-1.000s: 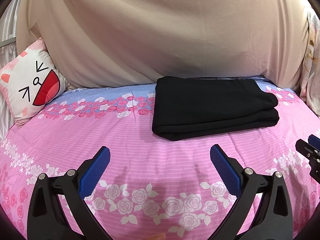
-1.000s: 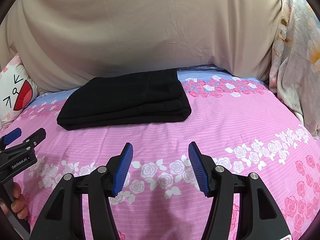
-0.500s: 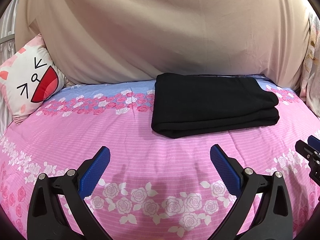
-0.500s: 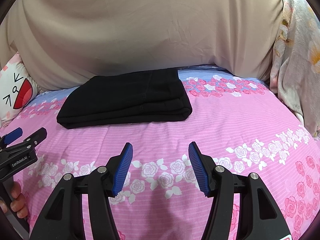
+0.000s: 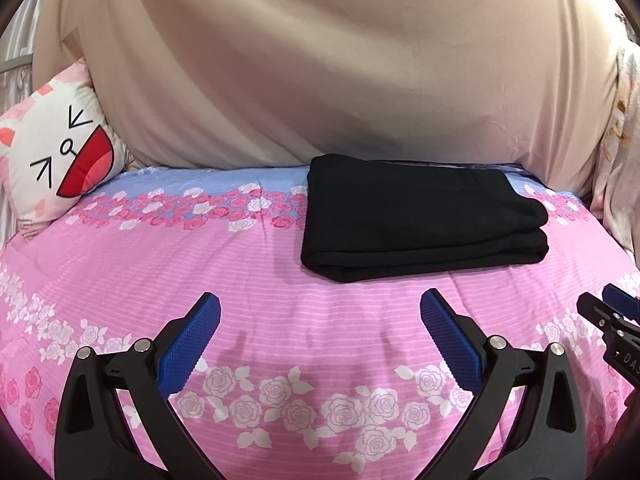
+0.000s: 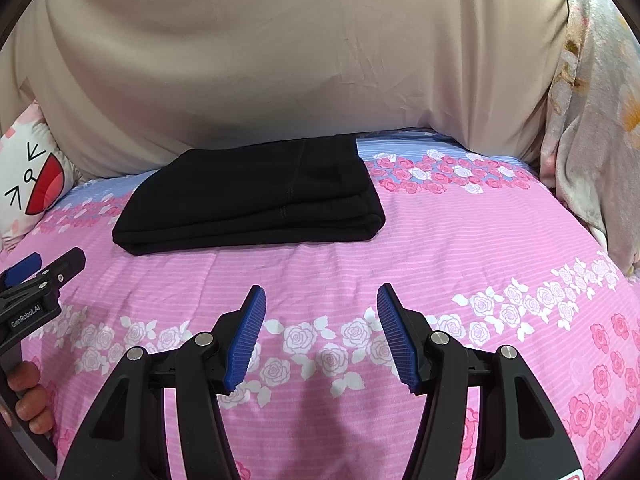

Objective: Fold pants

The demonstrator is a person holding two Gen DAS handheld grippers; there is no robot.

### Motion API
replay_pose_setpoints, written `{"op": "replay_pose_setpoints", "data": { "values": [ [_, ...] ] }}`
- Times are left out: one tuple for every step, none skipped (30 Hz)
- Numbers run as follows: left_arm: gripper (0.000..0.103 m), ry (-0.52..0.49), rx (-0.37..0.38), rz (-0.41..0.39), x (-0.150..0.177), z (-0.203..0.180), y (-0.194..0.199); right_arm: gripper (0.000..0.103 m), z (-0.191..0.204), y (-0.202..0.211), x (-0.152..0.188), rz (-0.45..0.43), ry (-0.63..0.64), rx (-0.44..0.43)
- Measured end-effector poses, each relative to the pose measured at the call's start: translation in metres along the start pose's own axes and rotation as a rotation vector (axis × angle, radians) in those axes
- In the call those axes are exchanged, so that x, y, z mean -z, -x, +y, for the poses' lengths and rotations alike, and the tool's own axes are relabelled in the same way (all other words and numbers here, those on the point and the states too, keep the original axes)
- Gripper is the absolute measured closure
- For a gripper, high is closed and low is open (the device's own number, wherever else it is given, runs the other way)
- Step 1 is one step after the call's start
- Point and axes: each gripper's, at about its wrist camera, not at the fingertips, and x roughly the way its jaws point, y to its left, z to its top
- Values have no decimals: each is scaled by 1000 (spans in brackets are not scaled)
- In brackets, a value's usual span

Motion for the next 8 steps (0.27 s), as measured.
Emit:
{"op": "replay_pose_setpoints", "data": {
  "values": [
    [5, -8, -5, -2, 0, -2, 0, 46, 0, 0, 0, 0, 0, -1],
    [5, -21, -11, 4, 0, -4, -1, 46, 0, -2, -1, 1, 2, -2],
    [5, -30, -21, 11, 0, -6, -2, 44, 0, -1, -1, 1, 2, -1],
    [5, -40, -19, 15, 0, -8, -2, 42, 0, -2, -1, 1, 2, 0],
    [5, -45, -9, 15, 0, -9, -2, 39, 0, -1, -1, -1, 3, 1],
    [5, -47, -13, 13, 0, -10, -2, 39, -1, 0, 0, -4, 5, 1],
    [5, -48, -15, 13, 0, -10, -1, 39, -1, 0, -1, -6, 8, 1],
    [5, -48, -13, 13, 0, -10, -2, 39, -2, 1, 0, -8, 11, 1]
  ]
}}
